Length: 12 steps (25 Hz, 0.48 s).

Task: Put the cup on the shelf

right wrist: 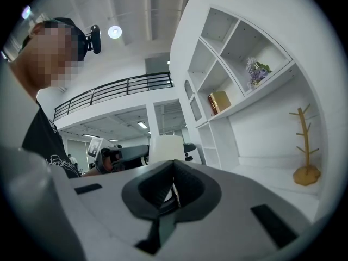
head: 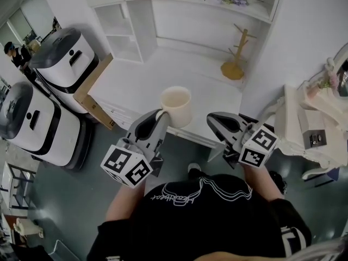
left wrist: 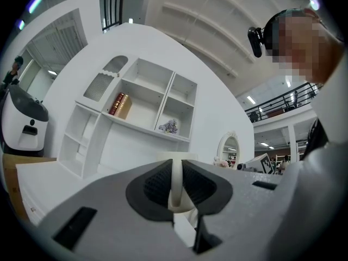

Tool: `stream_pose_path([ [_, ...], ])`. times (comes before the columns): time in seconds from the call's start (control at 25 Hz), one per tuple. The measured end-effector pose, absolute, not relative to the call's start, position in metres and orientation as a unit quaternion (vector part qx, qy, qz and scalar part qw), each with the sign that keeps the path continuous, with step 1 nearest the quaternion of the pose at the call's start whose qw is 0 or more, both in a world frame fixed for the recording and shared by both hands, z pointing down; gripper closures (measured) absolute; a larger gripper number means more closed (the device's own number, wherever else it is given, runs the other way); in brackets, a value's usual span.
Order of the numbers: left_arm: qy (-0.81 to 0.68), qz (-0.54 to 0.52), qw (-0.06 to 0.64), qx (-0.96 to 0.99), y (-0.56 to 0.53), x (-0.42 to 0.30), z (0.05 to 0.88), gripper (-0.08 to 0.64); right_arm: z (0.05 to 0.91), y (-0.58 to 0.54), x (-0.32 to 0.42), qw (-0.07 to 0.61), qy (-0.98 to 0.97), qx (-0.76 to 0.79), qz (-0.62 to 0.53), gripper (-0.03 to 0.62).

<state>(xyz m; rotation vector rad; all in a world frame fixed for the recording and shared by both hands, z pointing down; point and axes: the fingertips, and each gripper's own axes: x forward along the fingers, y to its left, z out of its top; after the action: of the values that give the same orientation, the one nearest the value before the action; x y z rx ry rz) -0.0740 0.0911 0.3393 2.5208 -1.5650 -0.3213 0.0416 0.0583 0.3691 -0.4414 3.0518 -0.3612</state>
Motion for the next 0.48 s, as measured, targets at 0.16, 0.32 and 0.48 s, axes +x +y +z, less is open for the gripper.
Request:
stream_pose_path([
  [0.16, -0.53, -0.105, 0.08, 0.838, 0.056, -0.082, 0.339, 0.512, 0.367, 0.019, 0.033, 0.025, 0.983, -0.135, -0.12, 0.586],
  [0.32, -0.535, -0.103, 0.08, 0.834, 0.01, -0.087, 0.336, 0.512, 0.366, -0.028, 0.028, 0.025, 0.983, -0.13, -0.125, 0.586],
  [0.48, -0.541, -0.102, 0.082, 0.83, -0.041, -0.091, 0.336, 0.511, 0.366, -0.075, 0.027, 0.024, 0.983, -0.128, -0.127, 0.586],
])
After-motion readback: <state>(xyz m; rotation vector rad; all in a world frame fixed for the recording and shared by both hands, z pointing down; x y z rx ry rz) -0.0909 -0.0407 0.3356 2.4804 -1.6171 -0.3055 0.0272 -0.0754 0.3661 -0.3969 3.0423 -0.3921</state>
